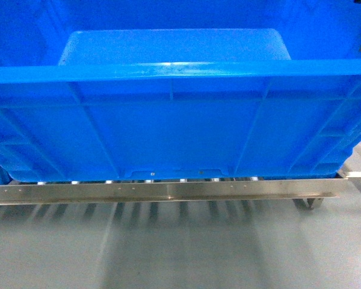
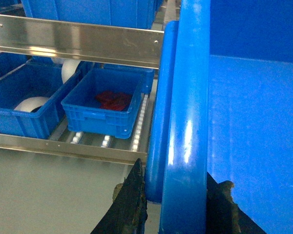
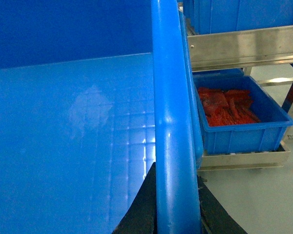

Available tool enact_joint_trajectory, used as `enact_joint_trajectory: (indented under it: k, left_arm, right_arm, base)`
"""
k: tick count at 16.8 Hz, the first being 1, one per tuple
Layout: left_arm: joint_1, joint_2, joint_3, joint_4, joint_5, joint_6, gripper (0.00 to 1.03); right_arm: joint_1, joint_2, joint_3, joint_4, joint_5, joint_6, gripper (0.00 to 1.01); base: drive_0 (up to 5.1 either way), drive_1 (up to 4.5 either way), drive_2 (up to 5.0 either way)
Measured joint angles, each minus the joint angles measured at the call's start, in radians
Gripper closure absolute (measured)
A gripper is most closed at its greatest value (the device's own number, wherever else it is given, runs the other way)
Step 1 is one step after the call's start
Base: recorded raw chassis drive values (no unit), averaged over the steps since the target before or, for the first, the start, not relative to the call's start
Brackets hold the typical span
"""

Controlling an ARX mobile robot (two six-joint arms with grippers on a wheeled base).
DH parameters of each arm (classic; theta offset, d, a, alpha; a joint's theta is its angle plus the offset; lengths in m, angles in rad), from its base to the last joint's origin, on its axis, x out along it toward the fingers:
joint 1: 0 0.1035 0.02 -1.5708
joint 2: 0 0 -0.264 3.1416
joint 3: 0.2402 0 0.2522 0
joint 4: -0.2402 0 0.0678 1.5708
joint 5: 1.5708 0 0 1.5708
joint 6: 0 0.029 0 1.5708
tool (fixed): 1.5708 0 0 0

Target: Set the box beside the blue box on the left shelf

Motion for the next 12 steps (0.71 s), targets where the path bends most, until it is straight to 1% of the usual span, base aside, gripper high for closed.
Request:
enact_joint_trajectory:
  k: [12]
  left_arm:
    - [0.0, 0.0, 0.0, 0.0, 0.0, 0.0, 0.85]
  right_arm:
    - [0.0, 0.0, 0.0, 0.0, 0.002, 0.0, 0.94]
  base:
    - [0.0, 0.0, 0.0]
